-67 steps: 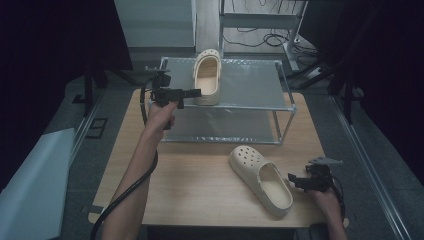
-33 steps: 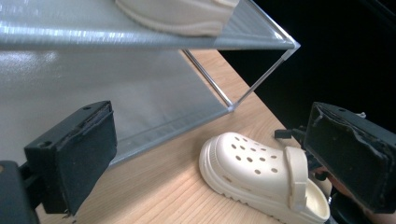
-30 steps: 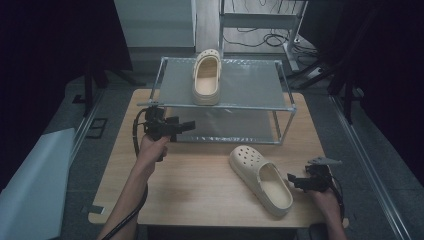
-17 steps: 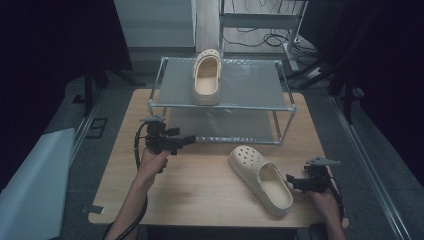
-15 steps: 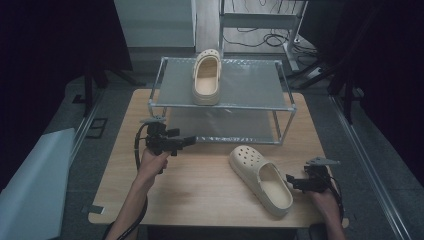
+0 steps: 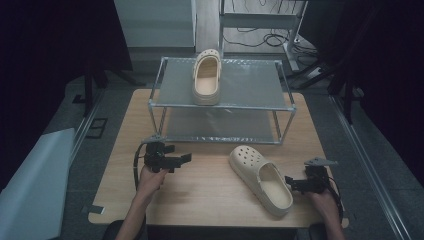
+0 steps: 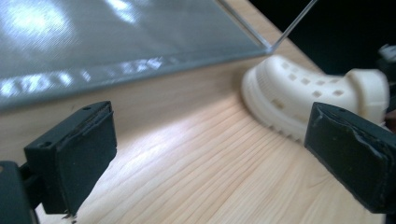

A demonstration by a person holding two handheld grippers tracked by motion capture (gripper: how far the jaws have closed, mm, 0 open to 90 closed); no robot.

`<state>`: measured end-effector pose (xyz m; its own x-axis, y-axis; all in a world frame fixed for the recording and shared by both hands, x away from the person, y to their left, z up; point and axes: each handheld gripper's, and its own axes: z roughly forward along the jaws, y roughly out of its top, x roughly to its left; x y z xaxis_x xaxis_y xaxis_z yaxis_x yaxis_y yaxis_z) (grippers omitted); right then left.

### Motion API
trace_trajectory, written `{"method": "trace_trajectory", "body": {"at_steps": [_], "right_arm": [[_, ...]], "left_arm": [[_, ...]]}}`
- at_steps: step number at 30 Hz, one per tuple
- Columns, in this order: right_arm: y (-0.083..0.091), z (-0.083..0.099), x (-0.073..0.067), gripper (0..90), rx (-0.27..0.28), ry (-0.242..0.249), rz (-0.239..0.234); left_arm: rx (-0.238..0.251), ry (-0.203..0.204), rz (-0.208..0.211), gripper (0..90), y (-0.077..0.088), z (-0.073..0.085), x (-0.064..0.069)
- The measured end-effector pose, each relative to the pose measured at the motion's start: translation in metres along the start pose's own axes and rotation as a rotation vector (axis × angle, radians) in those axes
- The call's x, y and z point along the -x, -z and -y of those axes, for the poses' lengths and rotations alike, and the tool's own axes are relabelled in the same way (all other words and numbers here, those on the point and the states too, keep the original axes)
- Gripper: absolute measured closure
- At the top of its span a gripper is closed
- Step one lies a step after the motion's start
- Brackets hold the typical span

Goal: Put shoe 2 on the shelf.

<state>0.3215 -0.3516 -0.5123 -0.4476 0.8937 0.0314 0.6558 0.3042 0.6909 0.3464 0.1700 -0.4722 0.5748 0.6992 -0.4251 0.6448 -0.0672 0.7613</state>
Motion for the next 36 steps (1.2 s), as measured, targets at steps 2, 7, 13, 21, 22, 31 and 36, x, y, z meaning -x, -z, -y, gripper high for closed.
{"method": "trace_trajectory", "body": {"at_steps": [2,7,13,21,22,31,36], "right_arm": [[0.0,0.0,-0.001,0.8,-0.001,0.004,0.0],[-0.001,0.0,-0.007,0.2,-0.013,0.034,0.005],[0.002,0.001,-0.009,2.0,-0.011,0.028,0.008],[-0.001,-0.004,-0.034,0.0,-0.03,0.107,-0.013],[-0.001,-0.004,-0.034,0.0,-0.03,0.107,-0.013],[0.017,0.002,-0.024,0.0,0.003,0.031,-0.053],[0.036,0.014,-0.024,0.6,0.052,-0.016,-0.128]], "left_arm": [[-0.006,-0.009,-0.023,2.5,-0.001,0.007,0.0],[-0.067,-0.092,-0.115,2.3,-0.002,0.022,0.001],[-0.112,-0.125,-0.155,1.6,-0.003,0.032,0.002],[-0.116,-0.101,-0.157,1.6,-0.003,0.035,-0.002],[-0.114,-0.1,-0.158,1.6,-0.003,0.036,-0.003],[-0.113,-0.083,-0.144,1.7,-0.003,0.034,-0.005],[-0.101,-0.079,-0.136,1.7,-0.001,0.033,-0.004]]}}
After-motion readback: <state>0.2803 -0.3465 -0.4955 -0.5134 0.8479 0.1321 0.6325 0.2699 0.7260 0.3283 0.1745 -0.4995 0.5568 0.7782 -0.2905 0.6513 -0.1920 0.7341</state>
